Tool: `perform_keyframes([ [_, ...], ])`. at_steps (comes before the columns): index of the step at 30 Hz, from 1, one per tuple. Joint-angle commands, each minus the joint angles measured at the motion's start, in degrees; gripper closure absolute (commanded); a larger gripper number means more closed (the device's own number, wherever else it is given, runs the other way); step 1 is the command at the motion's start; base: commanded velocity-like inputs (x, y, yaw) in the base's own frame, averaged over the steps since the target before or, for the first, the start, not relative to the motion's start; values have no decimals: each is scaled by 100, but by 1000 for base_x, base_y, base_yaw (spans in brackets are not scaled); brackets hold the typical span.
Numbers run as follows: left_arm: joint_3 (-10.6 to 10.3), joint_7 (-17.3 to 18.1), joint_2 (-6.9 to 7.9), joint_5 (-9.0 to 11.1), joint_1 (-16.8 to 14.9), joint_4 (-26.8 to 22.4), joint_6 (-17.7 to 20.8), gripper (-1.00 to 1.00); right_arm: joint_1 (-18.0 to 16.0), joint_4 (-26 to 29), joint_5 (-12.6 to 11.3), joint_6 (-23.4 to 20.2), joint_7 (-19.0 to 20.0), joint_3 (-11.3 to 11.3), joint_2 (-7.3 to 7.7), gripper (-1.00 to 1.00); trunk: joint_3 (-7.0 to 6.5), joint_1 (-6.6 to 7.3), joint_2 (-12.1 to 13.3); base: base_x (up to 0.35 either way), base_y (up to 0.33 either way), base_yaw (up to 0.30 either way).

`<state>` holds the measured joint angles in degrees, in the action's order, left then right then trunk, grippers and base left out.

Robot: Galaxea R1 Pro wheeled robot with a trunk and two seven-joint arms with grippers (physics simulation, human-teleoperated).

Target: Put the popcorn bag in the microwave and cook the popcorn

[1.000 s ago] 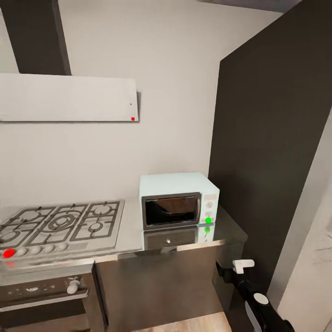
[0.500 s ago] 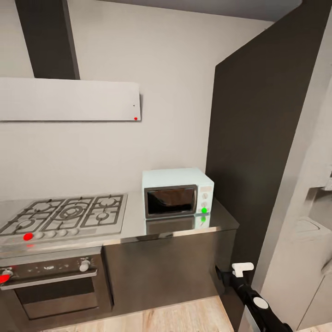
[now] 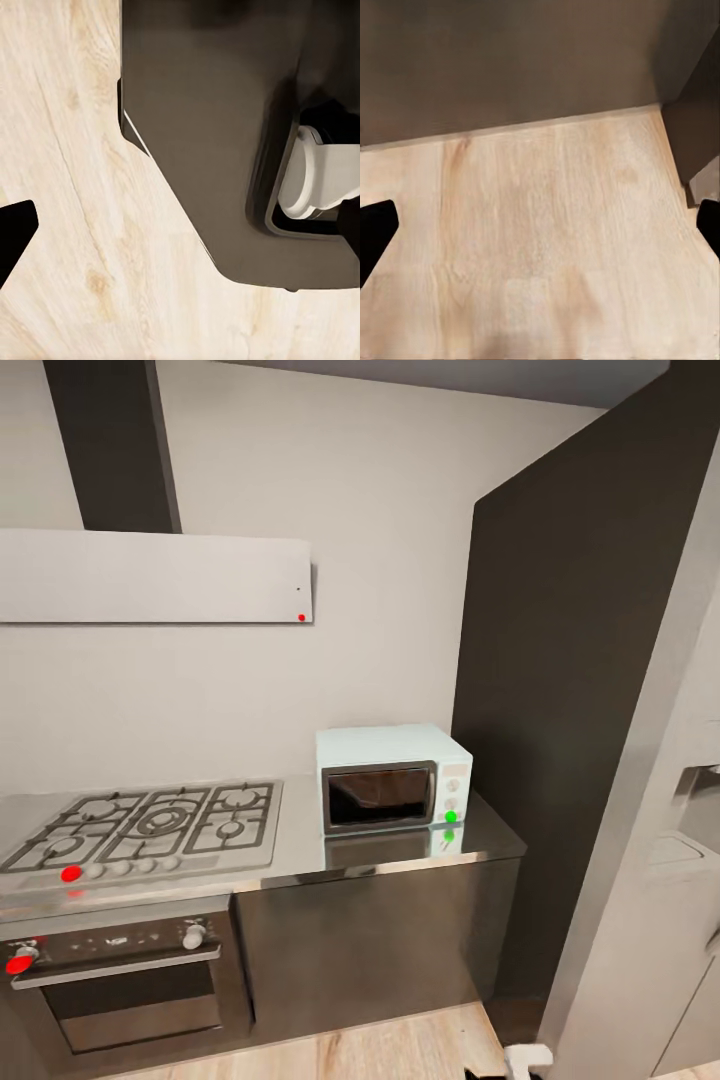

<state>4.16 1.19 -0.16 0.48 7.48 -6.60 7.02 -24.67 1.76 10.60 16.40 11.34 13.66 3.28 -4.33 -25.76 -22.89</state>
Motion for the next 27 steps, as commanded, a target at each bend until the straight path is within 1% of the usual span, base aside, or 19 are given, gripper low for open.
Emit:
perform_keyframes([
  [1, 41, 12, -2, 3, 8, -25, 50, -100, 2, -357, 52, 20, -14, 53, 43, -100, -1, -2, -3, 0, 2, 0],
  [2, 41, 12, -2, 2, 8, -25, 49, -100, 21, -487, 54, 0, -131, 51, 90, -100, -1, -2, -3, 0, 1, 0],
  [4, 41, 12, -2, 4, 8, -25, 51, -100, 101, -602, 56, -47, -663, 34, 135, -100, -1, -2, -3, 0, 0, 0],
  [5, 41, 12, -2, 2, 8, -25, 53, -100, 278, -628, 78, -59, -1204, 17, 137, -100, -1, -2, -3, 0, 0, 0],
  [6, 41, 12, -2, 1, 8, -25, 53, -100, 403, -633, 83, -62, -1343, 13, 134, -100, -1, -2, -3, 0, 0, 0],
  [7, 41, 12, -2, 3, 8, -25, 54, -100, 627, -637, 87, -64, -1464, 9, 132, -100, -1, -2, -3, 0, 0, 0],
  [9, 41, 12, 1, 2, 8, -25, 54, -100, 1122, -641, 90, -66, -1557, 6, 130, -100, -1, -2, -3, 0, 0, 0],
  [10, 40, 12, 3, 2, 8, -25, 54, -100, 1484, -641, 91, -67, -1577, 5, 124, -100, -1, -2, -3, 0, 0, 0],
  [11, 37, 12, -2, 0, 8, -25, 56, -100, 1662, -642, 91, -67, -1582, 5, 115, -100, -1, -2, -3, 0, 0, 0],
  [14, 27, 12, 5, -4, 8, -25, 61, -100, 2434, -642, 98, -67, -1589, 5, 20, -100, -1, -2, -3, 0, 0, 0],
  [16, 30, 12, -2, -4, 8, -25, 68, -100, 2841, -642, 100, -67, -1590, 5, -51, -100, -1, -2, -3, 0, 0, 0],
  [19, 32, 14, -14, -4, 8, -25, 64, -100, 2951, -634, 96, -8, -1597, 17, -70, -100, -1, -2, -3, 0, 0, 0],
  [21, 32, 15, -11, -4, 8, -25, 63, -100, 2963, -584, 93, 52, -1599, 46, -73, -100, -1, -2, -3, 0, 0, 0],
  [24, 33, 16, -11, -4, 8, -25, 63, -100, 2967, -338, 92, 114, -1599, 42, -73, -100, -1, -2, -3, 0, 0, 0],
  [27, 33, 20, -10, -4, 8, -25, 63, -100, 2967, -261, 92, 126, -1599, 52, -73, -100, -1, -2, -3, 0, 0, 0],
])
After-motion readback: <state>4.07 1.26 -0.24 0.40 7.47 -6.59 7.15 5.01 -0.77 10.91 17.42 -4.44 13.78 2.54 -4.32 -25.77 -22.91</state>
